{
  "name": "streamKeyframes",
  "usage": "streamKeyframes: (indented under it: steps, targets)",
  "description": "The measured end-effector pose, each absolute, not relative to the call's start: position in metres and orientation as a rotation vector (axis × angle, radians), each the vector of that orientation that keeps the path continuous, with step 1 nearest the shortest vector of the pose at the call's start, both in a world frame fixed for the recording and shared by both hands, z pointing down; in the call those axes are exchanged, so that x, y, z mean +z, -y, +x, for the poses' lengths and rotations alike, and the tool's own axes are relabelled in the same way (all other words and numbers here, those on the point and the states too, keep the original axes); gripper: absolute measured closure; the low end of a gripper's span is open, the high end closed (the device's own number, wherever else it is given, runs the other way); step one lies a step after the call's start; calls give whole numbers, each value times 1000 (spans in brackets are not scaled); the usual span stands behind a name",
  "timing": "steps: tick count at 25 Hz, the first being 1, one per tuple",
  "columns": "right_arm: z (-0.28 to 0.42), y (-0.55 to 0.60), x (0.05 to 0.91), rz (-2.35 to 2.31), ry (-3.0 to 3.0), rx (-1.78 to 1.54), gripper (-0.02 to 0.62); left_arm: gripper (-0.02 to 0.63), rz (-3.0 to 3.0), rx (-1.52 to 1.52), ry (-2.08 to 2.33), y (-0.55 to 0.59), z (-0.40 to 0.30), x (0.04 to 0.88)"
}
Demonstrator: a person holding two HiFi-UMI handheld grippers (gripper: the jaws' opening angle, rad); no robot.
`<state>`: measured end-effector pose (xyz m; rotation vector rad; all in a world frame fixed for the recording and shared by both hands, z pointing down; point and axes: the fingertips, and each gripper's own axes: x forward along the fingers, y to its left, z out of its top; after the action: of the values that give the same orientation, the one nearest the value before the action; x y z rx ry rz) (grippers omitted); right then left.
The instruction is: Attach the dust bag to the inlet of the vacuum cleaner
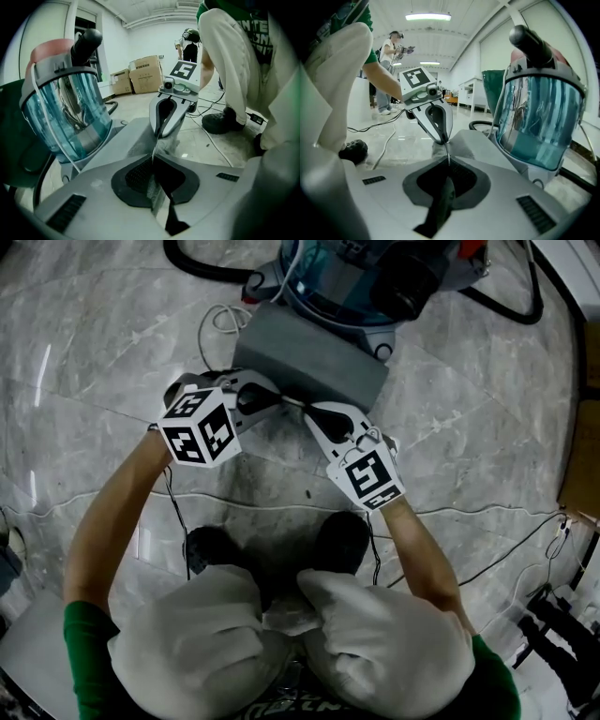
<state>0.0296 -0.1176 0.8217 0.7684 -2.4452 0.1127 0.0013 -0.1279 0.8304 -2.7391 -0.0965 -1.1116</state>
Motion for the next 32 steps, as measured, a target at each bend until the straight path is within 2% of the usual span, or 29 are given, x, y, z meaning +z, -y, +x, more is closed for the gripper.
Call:
streamKeyframes:
  steps: [20, 32]
  targets:
    - [71, 165, 624, 1091, 2477, -362, 577, 586, -2547, -751, -169, 181, 44, 632]
    - [79, 163, 568, 1155, 2472, -471, 575, 583, -2483, -643, -211, 179, 50, 575]
